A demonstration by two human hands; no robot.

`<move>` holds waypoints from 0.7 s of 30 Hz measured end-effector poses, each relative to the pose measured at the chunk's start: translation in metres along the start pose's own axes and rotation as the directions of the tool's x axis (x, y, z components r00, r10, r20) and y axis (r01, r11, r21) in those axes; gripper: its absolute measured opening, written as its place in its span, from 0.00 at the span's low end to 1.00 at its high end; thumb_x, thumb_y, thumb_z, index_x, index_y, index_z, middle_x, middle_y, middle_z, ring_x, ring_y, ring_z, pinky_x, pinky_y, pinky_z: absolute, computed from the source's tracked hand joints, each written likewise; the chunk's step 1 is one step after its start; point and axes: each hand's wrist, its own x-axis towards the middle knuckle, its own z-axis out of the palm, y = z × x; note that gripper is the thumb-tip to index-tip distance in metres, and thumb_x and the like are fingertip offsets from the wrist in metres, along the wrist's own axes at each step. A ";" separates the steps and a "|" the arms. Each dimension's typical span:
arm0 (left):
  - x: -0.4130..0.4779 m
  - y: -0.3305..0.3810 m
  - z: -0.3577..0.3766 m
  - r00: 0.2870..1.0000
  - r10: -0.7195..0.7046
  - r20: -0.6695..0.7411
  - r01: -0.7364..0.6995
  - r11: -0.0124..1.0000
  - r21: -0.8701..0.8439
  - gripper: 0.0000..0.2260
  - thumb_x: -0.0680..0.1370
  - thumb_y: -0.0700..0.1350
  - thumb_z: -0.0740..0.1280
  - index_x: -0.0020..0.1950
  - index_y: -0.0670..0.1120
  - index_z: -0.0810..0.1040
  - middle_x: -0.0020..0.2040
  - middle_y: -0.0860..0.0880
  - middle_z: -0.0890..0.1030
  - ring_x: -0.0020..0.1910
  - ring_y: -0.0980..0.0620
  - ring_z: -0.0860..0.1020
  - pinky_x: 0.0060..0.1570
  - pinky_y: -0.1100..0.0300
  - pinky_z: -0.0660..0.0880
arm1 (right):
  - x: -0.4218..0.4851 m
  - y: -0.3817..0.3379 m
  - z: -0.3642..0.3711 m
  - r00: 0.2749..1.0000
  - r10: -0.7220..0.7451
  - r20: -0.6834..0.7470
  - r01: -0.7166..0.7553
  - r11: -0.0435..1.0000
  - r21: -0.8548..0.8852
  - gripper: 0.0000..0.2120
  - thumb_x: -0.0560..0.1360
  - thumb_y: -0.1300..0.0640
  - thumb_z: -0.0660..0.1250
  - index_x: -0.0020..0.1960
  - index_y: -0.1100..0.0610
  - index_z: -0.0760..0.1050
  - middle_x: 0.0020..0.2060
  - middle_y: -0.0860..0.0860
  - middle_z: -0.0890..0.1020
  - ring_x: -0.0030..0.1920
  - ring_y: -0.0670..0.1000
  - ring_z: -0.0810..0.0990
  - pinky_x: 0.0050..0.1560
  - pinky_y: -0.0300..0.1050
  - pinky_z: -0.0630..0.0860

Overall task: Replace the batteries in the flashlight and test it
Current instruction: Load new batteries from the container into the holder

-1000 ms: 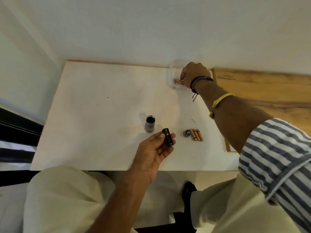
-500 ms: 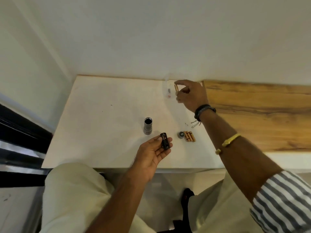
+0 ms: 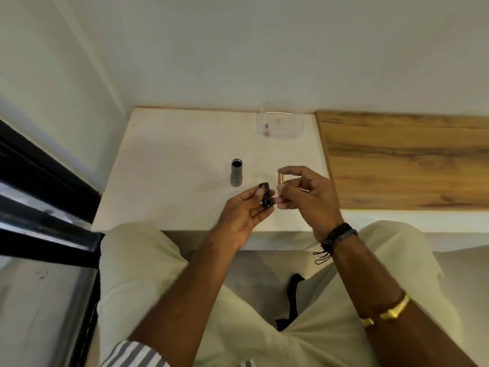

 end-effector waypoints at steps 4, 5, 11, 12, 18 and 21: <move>-0.005 0.000 -0.001 0.999 0.022 0.023 -0.023 1.000 0.012 0.07 0.80 0.39 0.68 0.51 0.44 0.86 0.55 0.39 0.84 0.54 0.42 0.83 0.51 0.53 0.81 | -0.012 0.005 -0.002 0.999 0.017 0.041 -0.015 0.999 -0.050 0.13 0.77 0.65 0.71 0.58 0.51 0.78 0.42 0.60 0.85 0.42 0.61 0.87 0.46 0.56 0.85; -0.007 0.000 -0.002 0.999 0.027 0.018 -0.027 1.000 0.012 0.07 0.79 0.39 0.68 0.52 0.44 0.85 0.55 0.40 0.84 0.54 0.42 0.84 0.50 0.53 0.81 | -0.013 0.006 -0.002 0.998 0.010 0.062 -0.007 0.999 -0.050 0.12 0.78 0.65 0.70 0.57 0.52 0.78 0.41 0.60 0.84 0.43 0.60 0.87 0.47 0.55 0.85; -0.012 -0.002 -0.005 0.999 0.037 -0.005 -0.037 0.999 0.015 0.08 0.79 0.40 0.68 0.56 0.43 0.83 0.55 0.40 0.85 0.52 0.43 0.84 0.49 0.54 0.81 | -0.013 0.006 -0.004 0.990 0.022 0.139 -0.027 0.999 0.038 0.14 0.76 0.65 0.72 0.60 0.55 0.82 0.39 0.56 0.85 0.43 0.56 0.87 0.50 0.54 0.84; -0.013 -0.003 -0.005 0.999 0.038 -0.009 -0.038 0.999 0.021 0.08 0.79 0.40 0.68 0.57 0.42 0.83 0.55 0.40 0.85 0.53 0.43 0.84 0.50 0.54 0.81 | -0.013 0.007 -0.005 0.989 0.029 0.143 -0.035 0.999 0.034 0.16 0.74 0.66 0.74 0.60 0.55 0.82 0.40 0.57 0.85 0.43 0.55 0.87 0.52 0.55 0.84; -0.017 -0.003 -0.010 0.999 0.049 -0.016 -0.049 0.999 0.013 0.07 0.79 0.41 0.68 0.55 0.44 0.84 0.54 0.41 0.85 0.52 0.45 0.84 0.48 0.56 0.81 | -0.012 0.008 0.000 0.989 0.051 0.140 -0.064 0.994 0.092 0.13 0.76 0.61 0.73 0.60 0.60 0.82 0.43 0.57 0.88 0.44 0.57 0.88 0.51 0.54 0.85; -0.017 -0.003 -0.010 0.998 0.055 -0.008 -0.055 0.998 0.013 0.09 0.79 0.41 0.69 0.58 0.42 0.83 0.54 0.41 0.85 0.52 0.45 0.84 0.48 0.56 0.81 | -0.012 0.009 0.000 0.987 0.038 0.154 -0.054 0.994 0.100 0.11 0.79 0.60 0.69 0.59 0.63 0.83 0.46 0.60 0.87 0.45 0.59 0.88 0.50 0.53 0.86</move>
